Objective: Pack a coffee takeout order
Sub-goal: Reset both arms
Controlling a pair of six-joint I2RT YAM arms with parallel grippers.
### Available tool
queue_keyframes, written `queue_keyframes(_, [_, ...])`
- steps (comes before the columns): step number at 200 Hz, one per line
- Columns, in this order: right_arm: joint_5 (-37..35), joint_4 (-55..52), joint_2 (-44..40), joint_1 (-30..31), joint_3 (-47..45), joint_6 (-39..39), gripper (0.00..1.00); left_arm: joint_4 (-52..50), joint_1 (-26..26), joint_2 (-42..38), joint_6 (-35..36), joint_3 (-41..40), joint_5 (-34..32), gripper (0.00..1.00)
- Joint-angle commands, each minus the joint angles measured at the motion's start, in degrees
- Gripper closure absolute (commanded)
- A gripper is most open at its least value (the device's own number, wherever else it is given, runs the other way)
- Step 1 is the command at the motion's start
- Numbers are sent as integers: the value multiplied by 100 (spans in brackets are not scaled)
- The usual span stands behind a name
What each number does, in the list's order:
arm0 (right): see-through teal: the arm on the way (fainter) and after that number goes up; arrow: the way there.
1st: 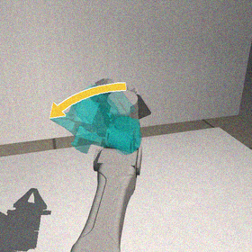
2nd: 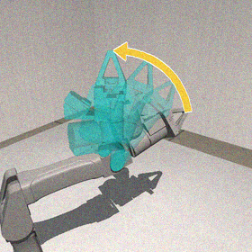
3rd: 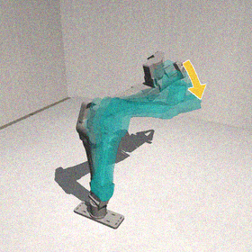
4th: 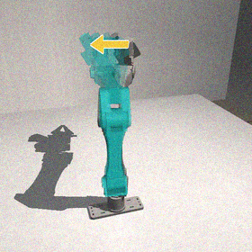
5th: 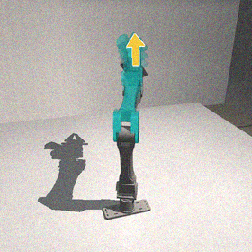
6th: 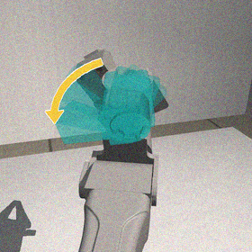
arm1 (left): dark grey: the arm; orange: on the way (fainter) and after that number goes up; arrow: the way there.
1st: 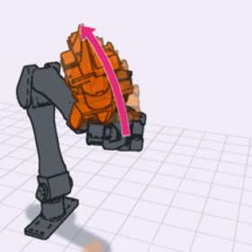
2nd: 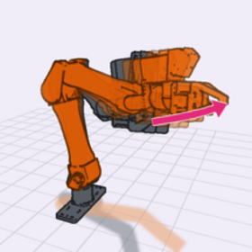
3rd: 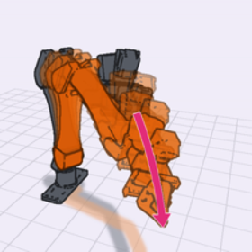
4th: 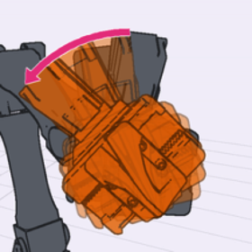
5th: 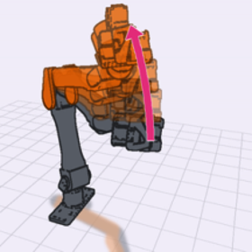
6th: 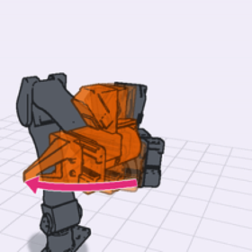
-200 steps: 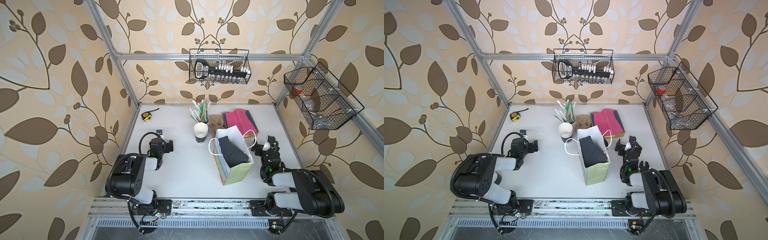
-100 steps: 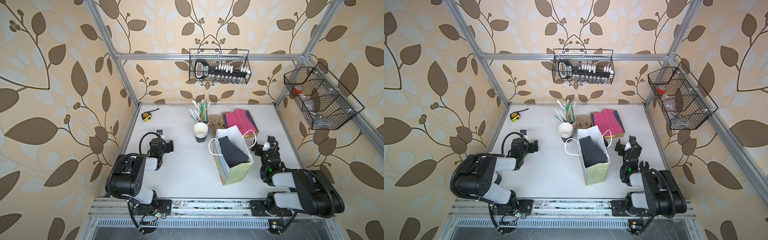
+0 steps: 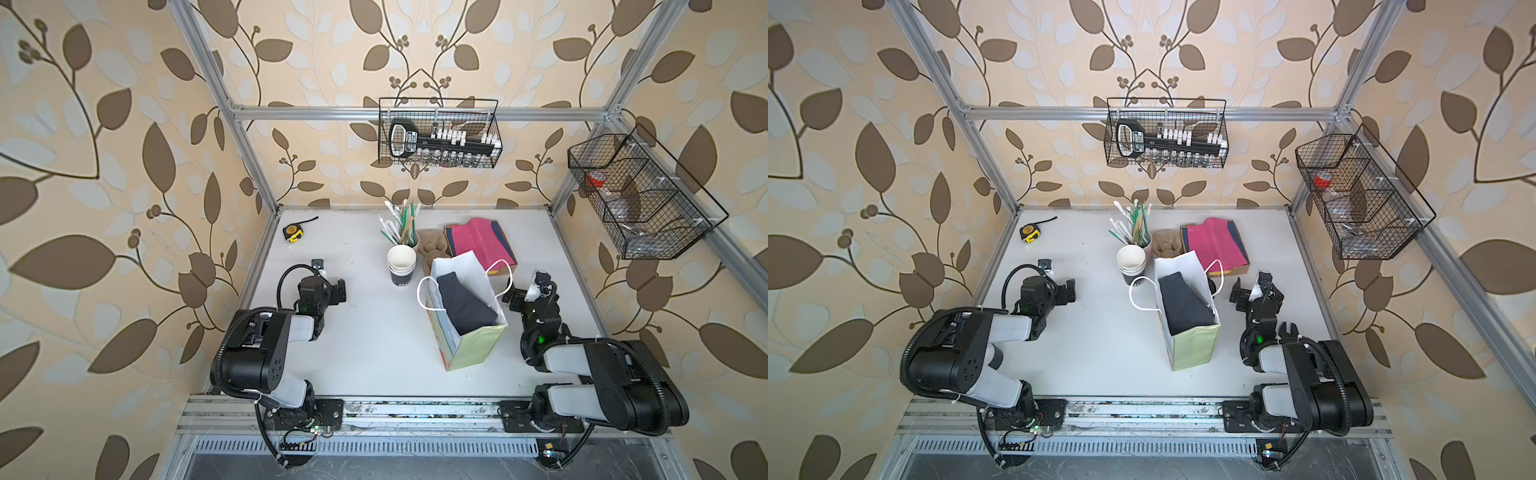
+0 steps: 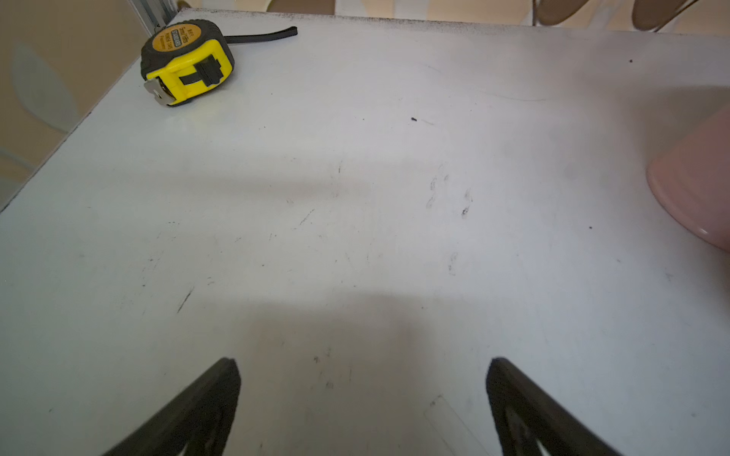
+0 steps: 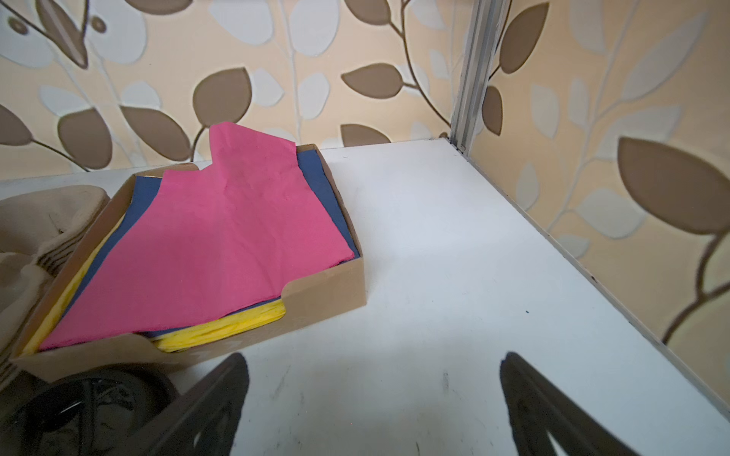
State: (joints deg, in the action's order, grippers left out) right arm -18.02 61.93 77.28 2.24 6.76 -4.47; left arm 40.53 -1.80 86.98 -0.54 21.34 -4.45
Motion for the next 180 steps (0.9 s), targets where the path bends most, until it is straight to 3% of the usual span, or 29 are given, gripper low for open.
queue_keyframes(1, [-45, 52, -41, 31, 121, 50, 0, 108, 29, -104, -25, 120, -75, 1])
queue_keyframes(180, [-52, 47, -42, 31, 123, 51, 0, 121, 9, -122, -8, 107, -85, 1])
